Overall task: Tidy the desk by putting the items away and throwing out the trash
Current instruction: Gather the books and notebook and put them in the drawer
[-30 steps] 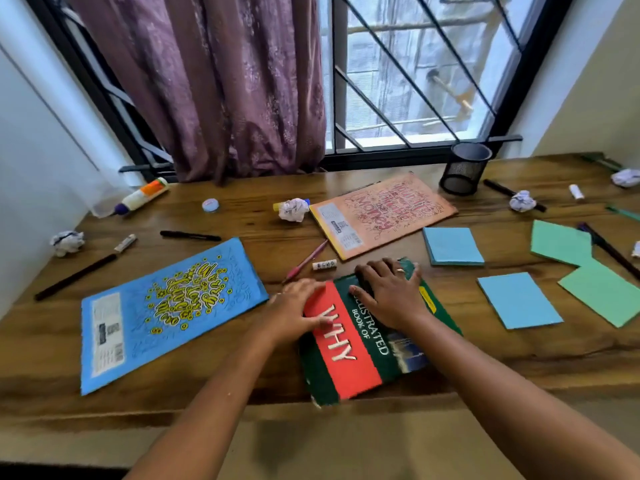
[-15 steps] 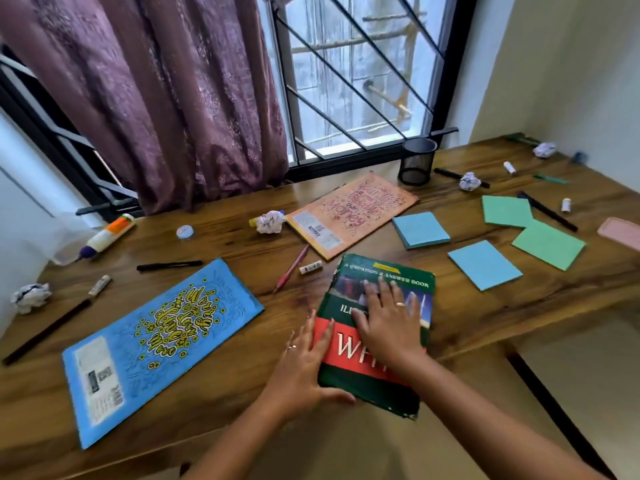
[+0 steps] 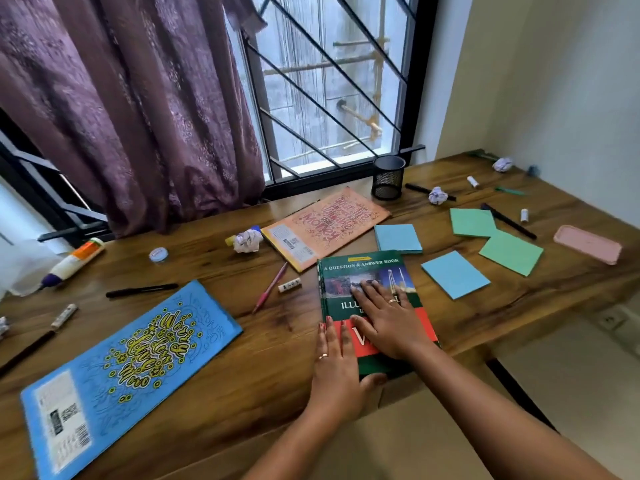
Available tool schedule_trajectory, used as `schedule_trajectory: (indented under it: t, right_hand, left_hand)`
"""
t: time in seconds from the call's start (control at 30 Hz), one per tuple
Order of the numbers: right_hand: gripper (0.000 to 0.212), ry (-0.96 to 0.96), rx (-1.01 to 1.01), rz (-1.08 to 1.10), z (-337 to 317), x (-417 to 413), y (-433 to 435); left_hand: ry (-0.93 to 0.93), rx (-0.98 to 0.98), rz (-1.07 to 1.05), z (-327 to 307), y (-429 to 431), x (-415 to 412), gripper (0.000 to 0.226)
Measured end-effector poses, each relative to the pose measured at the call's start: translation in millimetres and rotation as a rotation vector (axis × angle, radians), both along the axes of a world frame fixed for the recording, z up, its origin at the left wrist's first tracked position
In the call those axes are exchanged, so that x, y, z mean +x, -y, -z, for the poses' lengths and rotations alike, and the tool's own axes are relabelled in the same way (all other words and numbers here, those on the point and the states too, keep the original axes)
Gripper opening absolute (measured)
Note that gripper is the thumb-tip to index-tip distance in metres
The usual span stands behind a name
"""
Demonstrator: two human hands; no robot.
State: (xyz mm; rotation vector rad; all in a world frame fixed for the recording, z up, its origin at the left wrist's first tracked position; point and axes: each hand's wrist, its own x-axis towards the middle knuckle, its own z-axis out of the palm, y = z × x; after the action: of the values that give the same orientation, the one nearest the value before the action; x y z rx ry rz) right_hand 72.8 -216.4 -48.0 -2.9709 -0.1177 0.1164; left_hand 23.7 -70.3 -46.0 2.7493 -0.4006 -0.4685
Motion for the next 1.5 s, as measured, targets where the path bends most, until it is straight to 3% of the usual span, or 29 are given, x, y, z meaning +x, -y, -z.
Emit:
schedule_trajectory:
  t: [0.1,0.2,0.33,0.4,0.53,0.67,0.73,0.77,0.87,0.9,1.0,1.13,1.23,1.3,1.5]
  right_hand:
    - [0.102,-0.005,-0.01,-0.01,0.1,1.5,3.4]
    - [0.108,-0.036,-0.008,-0.012,-0.7,2.8,2.8]
    - [0.062,-0.02,0.034,-0.003,-13.2,-0.7,-25.8]
    - [0.059,0.066,0.077,-0.098,-20.1,-2.6,-62.2]
    - [0.058,0.065,0.149,-0.34,-29.4,-2.6,-153.6]
    - [0.057,-0.048,0.233,-0.414,-32.7,0.5,-213.4]
    - [0.057,-0.103,0.258,-0.4,-30.1,3.0,-228.8]
    - [0.056,-0.125,0.284,-0.388,-28.2,4.4,-234.8]
    - [0.057,-0.177,0.389,-0.328,-23.9,5.0,-245.4]
    - [0.058,-0.173,0.416,-0.302,-23.6,4.9,-246.3]
    - [0.059,-0.161,0.427,-0.269,-23.2,2.6,-246.1]
    - [0.064,-0.231,0.342,-0.294,-23.2,-1.7,-239.8]
    - [0.064,-0.251,0.327,-0.314,-23.8,-4.9,-235.8]
    - [0.063,-0.261,0.312,-0.32,-23.1,-7.0,-234.4]
    - [0.062,-0.253,0.332,-0.289,-27.8,-9.8,-243.0]
  left_hand:
    - [-0.027,0.036,0.047,-2.7,1.0,2.8,0.108]
    - [-0.032,-0.015,0.085,-7.0,-13.1,5.4,0.095]
    - [0.137,-0.013,0.112,-18.7,-60.5,7.2,0.081]
    - [0.244,0.018,0.016,-18.5,-101.2,8.1,0.074]
    - [0.467,0.286,-0.207,-22.8,-211.7,13.3,0.076]
    - [0.089,0.364,-0.399,-21.8,-280.3,10.4,0.087]
    - [0.019,0.377,-0.329,-16.5,-287.1,11.3,0.114]
    - [0.043,0.419,-0.288,-12.1,-286.9,12.3,0.111]
    - [0.175,0.565,-0.165,1.3,-281.1,14.8,0.057]
    - [0.248,0.6,-0.122,3.9,-279.4,17.4,0.05]
    - [0.358,0.605,-0.073,0.8,-277.2,24.2,0.049]
    - [0.313,0.48,-0.192,-24.0,-277.7,24.8,0.043]
    - [0.118,0.346,-0.502,-15.4,-290.8,12.2,0.083]
    - [0.048,0.344,-0.572,-10.5,-296.2,7.2,0.09]
    - [0.062,0.424,-0.379,-21.5,-281.8,24.2,0.067]
